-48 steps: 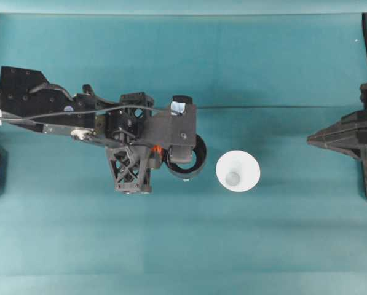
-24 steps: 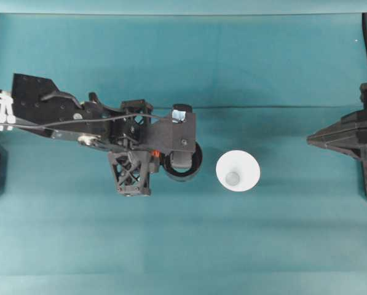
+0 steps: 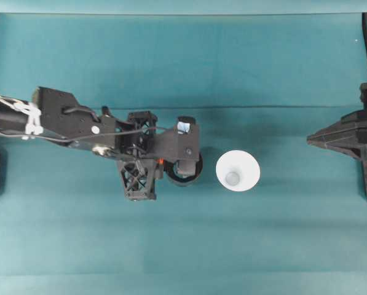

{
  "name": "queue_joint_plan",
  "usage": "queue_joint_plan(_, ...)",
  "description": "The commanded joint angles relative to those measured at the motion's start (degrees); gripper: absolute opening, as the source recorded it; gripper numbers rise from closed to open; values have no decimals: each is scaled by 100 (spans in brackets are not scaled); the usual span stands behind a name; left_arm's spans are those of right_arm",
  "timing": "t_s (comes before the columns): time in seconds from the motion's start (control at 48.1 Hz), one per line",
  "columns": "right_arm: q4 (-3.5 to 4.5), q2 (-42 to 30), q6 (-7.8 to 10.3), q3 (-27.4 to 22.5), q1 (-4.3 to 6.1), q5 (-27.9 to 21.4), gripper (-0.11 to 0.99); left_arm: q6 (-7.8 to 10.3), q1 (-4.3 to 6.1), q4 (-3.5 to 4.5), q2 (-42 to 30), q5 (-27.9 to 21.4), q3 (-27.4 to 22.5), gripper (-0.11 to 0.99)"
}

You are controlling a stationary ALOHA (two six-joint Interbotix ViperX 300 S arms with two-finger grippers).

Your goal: Put the paper cup into the moved red handle cup holder.

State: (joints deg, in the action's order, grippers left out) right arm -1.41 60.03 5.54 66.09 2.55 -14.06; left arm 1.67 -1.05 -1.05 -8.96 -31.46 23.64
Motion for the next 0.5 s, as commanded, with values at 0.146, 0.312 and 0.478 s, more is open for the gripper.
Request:
queue_joint_plan(0.146,-18,-79,53,-114,18,35,-11,44,18,-9,9,79,-26,29)
queue_joint_plan(0.312,-18,-79,53,-97,18,35,-11,44,18,-9,0,88,18,29)
queue_joint_plan(0.478,-18,-79,53,-88,18,35,-11,0,18,-9,0,158,18,29)
